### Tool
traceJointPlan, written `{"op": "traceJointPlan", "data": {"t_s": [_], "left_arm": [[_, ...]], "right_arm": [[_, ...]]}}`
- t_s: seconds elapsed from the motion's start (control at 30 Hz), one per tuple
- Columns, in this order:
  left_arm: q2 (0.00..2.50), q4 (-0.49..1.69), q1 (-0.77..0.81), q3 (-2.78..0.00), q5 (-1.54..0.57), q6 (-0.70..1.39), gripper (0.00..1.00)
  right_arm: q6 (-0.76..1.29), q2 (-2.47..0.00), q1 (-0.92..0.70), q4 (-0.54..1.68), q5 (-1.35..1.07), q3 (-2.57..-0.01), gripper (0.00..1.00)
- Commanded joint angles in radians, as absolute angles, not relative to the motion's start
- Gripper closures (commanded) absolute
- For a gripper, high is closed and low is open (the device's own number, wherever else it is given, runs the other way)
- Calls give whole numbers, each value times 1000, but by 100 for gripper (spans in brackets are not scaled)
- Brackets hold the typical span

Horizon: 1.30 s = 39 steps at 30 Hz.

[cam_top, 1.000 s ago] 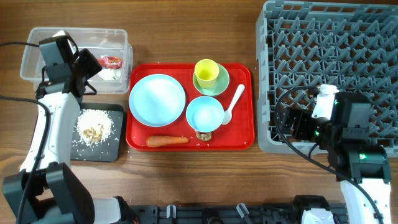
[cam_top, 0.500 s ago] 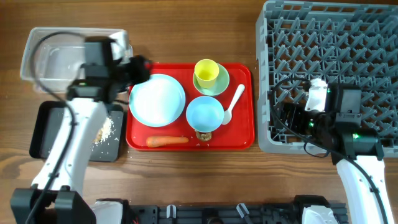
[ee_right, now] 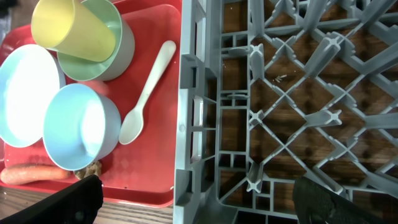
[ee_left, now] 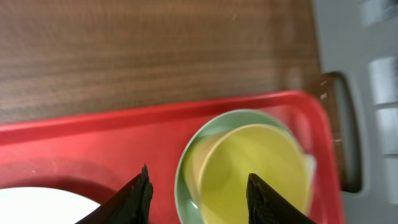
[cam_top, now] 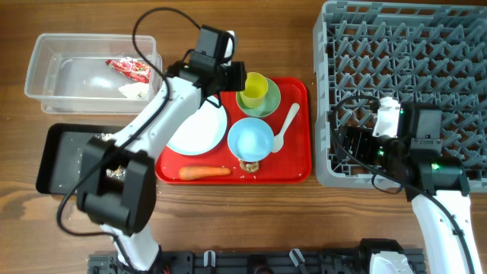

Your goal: Sort waste into correct bins and load items into the dishwasher rack

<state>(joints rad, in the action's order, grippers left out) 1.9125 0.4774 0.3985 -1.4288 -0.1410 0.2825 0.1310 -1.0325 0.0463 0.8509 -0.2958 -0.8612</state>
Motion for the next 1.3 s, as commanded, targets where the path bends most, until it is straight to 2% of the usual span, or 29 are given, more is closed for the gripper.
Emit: {"op": "traceJointPlan", "data": {"t_s": [0.0, 0.1, 0.17, 0.33, 0.63, 0.7, 0.8, 0.87, 0.9, 0.97, 1.1, 1.27], "left_arm": [[1954, 476, 404, -1444, -121, 270, 50], [1979, 476, 404, -1444, -121, 270, 57], [1985, 479, 404, -1444, -121, 270, 74], [1984, 480, 404, -1444, -122, 270, 96], [1895, 503, 401, -1444, -137, 270, 96], [1830, 533, 392, -1444, -146, 336, 96], [1784, 544, 340, -1444, -422, 448, 96], [1784, 538, 303, -1444, -633, 506, 96], [1789, 534, 280, -1444, -773, 534, 96], [1793, 531, 250, -1444, -983, 533, 96], [1794, 531, 247, -1444, -1164, 533, 96], [1794, 520, 288, -1444, -1270, 542, 96]], "right_arm": [[138, -1034, 43, 846, -316, -884, 0], [138, -1034, 43, 847, -316, -884, 0], [138, -1034, 43, 847, -316, -884, 0], [138, -1034, 43, 848, -315, -884, 0], [137, -1034, 43, 850, -311, -884, 0], [141, -1034, 43, 845, -276, -884, 0], [356, -1034, 43, 809, -39, -884, 0], [392, -1034, 43, 746, -35, -884, 0], [374, -1035, 43, 701, -81, -884, 0], [195, -1037, 43, 566, -375, -884, 0], [-29, -1048, 43, 457, -868, -884, 0], [-71, -1081, 43, 441, -1006, -884, 0]]}}
